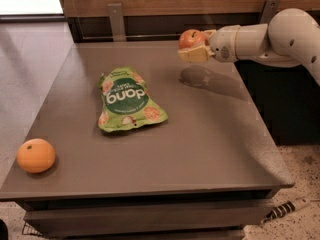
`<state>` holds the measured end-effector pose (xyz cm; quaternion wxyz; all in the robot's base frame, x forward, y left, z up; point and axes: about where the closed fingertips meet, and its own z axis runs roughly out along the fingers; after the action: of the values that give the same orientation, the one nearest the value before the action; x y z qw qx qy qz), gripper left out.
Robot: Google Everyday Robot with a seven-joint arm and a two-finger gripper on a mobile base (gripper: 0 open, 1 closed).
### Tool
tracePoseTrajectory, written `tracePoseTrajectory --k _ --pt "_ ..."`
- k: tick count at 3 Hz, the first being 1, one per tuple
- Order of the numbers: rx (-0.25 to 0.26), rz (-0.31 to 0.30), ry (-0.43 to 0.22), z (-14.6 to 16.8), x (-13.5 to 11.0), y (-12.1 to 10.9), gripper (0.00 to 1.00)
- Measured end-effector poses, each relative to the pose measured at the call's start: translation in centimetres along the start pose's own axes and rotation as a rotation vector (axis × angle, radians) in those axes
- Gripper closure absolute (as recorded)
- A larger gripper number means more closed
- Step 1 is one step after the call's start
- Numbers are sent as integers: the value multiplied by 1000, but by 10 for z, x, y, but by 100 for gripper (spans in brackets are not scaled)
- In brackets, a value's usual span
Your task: Move apple near orange
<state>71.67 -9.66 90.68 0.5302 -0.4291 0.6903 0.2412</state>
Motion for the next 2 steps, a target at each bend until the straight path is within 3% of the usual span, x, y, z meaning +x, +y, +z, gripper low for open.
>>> tracePoseTrajectory --k 2 --pt "-102 -3 -39 -57 -21 104 100"
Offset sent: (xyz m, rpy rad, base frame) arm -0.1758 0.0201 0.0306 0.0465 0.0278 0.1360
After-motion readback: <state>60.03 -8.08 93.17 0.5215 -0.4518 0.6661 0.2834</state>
